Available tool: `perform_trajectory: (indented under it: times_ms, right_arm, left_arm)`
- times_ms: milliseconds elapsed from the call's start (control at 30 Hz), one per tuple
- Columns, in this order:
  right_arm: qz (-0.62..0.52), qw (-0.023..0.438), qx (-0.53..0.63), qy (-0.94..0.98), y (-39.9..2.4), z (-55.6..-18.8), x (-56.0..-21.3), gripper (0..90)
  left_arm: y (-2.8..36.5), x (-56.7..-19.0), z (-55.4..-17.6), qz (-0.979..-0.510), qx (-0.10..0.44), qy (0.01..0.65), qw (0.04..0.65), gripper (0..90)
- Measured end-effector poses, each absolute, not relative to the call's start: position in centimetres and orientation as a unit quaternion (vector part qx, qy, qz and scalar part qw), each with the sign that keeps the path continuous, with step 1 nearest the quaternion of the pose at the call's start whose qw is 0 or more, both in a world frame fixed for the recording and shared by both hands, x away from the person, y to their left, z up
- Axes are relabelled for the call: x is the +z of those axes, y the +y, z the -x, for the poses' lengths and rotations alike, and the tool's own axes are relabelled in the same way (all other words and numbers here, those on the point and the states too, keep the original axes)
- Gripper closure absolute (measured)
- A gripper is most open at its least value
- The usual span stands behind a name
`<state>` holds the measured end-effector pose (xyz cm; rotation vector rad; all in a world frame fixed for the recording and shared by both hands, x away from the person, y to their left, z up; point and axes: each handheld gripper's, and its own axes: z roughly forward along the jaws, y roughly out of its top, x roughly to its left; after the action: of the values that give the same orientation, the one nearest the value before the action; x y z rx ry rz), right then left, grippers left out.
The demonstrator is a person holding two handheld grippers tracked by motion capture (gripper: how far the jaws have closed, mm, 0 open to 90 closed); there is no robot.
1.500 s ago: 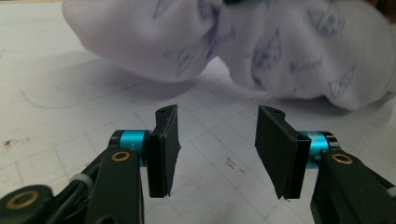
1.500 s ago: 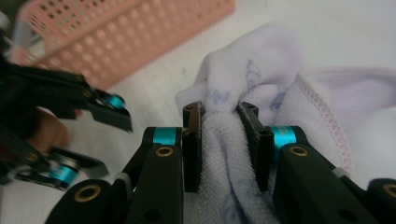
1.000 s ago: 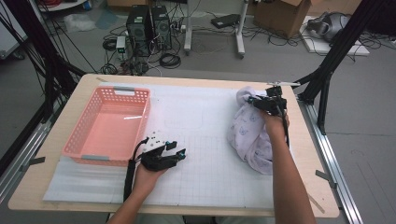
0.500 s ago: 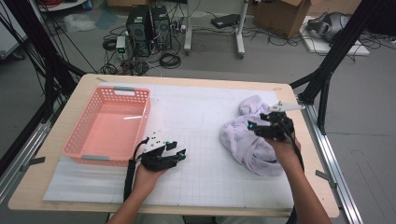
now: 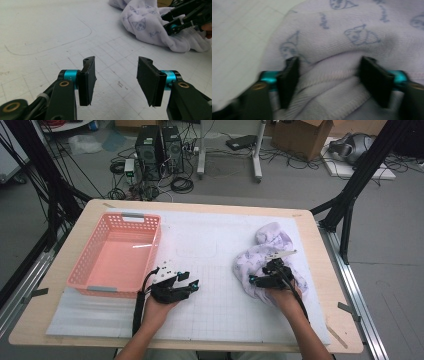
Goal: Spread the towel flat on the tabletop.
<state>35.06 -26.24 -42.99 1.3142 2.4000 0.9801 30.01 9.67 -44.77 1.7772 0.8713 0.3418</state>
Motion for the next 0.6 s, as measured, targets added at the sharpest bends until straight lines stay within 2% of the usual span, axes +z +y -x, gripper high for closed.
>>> perform_trajectory:
  times_ms: [33, 67, 167, 400, 500, 600]
  right_arm:
    - [-0.436, 0.116, 0.340, 0.825, -25.8, -35.0, -42.9, 55.9]
    - [-0.429, 0.117, 0.340, 0.829, -25.4, -34.9, -42.8, 60.7]
    - [-0.404, 0.111, 0.343, 0.840, -24.3, -34.5, -42.4, 67.5]
    - [-0.316, -0.008, 0.434, 0.844, -20.6, -33.7, -41.1, 70.2]
    - [-0.289, -0.008, 0.457, 0.841, -19.9, -33.5, -39.2, 69.9]
    - [-0.301, 0.005, 0.479, 0.824, -21.8, -34.3, -37.3, 69.9]
  left_arm:
    - [9.7, -44.7, -30.0, -0.746, 0.145, 0.367, 0.536, 49.3]
    - [9.8, -44.7, -30.0, -0.747, 0.145, 0.366, 0.536, 49.3]
    - [10.0, -44.6, -30.1, -0.742, 0.149, 0.371, 0.539, 49.8]
    - [10.6, -44.4, -30.0, -0.734, 0.155, 0.376, 0.544, 50.9]
    - [10.9, -44.3, -30.0, -0.731, 0.155, 0.380, 0.546, 51.0]
    - [11.0, -44.3, -29.9, -0.730, 0.156, 0.381, 0.546, 51.0]
